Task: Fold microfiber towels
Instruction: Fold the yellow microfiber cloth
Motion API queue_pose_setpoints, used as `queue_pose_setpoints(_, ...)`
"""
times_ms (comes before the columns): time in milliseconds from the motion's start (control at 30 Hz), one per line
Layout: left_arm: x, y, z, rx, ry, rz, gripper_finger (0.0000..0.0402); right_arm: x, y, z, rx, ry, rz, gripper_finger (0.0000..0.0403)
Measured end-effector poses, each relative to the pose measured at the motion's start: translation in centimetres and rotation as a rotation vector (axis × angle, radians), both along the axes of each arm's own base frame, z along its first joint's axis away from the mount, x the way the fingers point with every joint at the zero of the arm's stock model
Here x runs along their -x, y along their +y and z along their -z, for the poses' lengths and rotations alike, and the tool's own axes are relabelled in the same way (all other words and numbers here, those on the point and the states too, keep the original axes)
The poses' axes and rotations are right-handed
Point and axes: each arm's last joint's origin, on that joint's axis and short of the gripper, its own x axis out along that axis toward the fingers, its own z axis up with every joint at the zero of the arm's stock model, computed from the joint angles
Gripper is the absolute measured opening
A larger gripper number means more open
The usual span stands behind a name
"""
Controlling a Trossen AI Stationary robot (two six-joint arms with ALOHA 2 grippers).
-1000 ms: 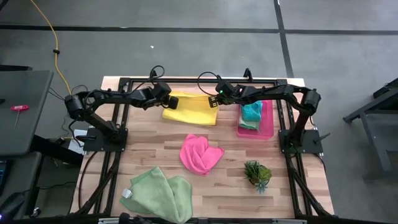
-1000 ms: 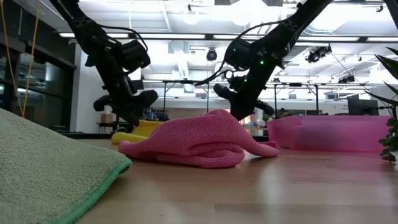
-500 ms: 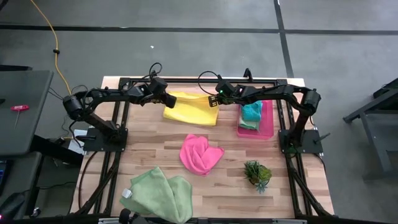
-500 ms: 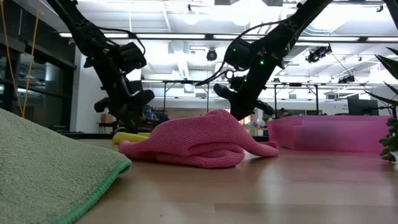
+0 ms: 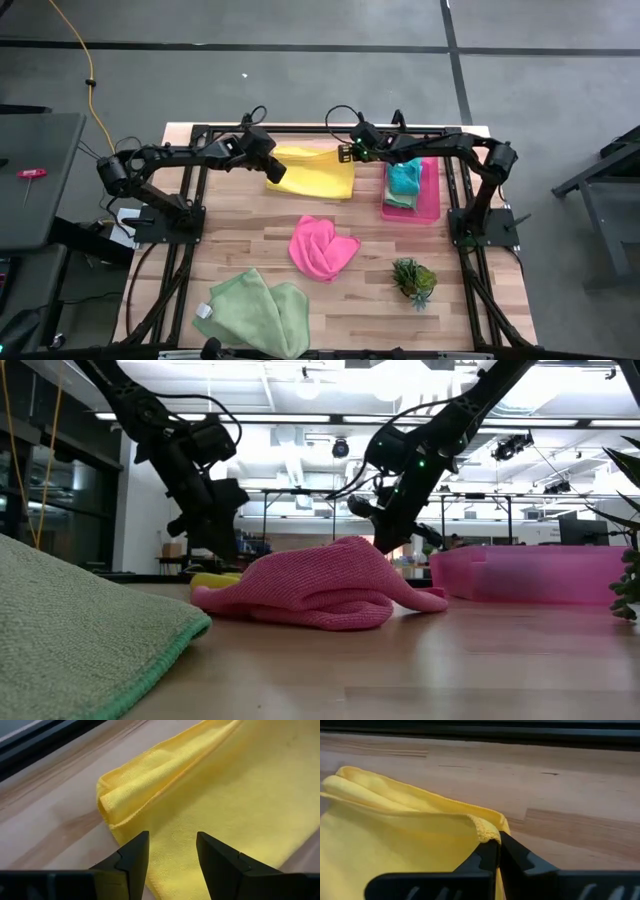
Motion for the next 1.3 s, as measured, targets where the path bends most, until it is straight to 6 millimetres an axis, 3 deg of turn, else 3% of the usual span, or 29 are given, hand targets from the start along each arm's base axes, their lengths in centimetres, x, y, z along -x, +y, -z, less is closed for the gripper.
queue_pose_setpoints(167, 0.0, 0.0, 0.0, -0.007, 0.006, -0.020, 0.0152, 0.1, -0.4, -0.1, -0.023, -0.035, -0.018, 0.0016)
queue_pose_setpoints(500, 0.0, 0.0, 0.0, 0.000, 0.003, -0.032, 0.0150, 2.0, -3.2, -0.6, 0.005, -0.035, 0.050, 0.0161)
queue_pose_setpoints(667, 0.0, 0.0, 0.0, 0.001, 0.002, -0.015, 0.0150, 3.2, -4.2, -2.8, 0.036, -0.102, 0.000, 0.0191)
queue_pose_setpoints(833, 0.1, 0.0, -1.1, -0.012, -0.081, 0.122, 0.0151, 2.5, -2.7, -4.6, 0.068, -0.166, -0.288, 0.0193)
queue_pose_setpoints(967, 0.5, 0.4, -2.7, -0.069, -0.175, 0.171, 0.0149, 0.4, 0.5, -4.5, 0.060, -0.183, -0.535, 0.0192)
queue_pose_setpoints(1067, 0.9, 0.6, -3.3, -0.097, -0.190, 0.164, 0.0150, -1.4, 3.2, -3.5, 0.052, -0.152, -0.618, 0.0182)
queue_pose_setpoints(1167, 1.2, 0.4, -3.0, -0.082, -0.150, 0.197, 0.0147, -2.8, 5.5, -2.2, 0.065, -0.097, -0.620, 0.0140)
queue_pose_setpoints(1300, 1.1, -0.4, -1.7, -0.018, -0.041, 0.267, 0.0130, -3.7, 6.7, -0.2, 0.051, -0.026, -0.544, 0.0037)
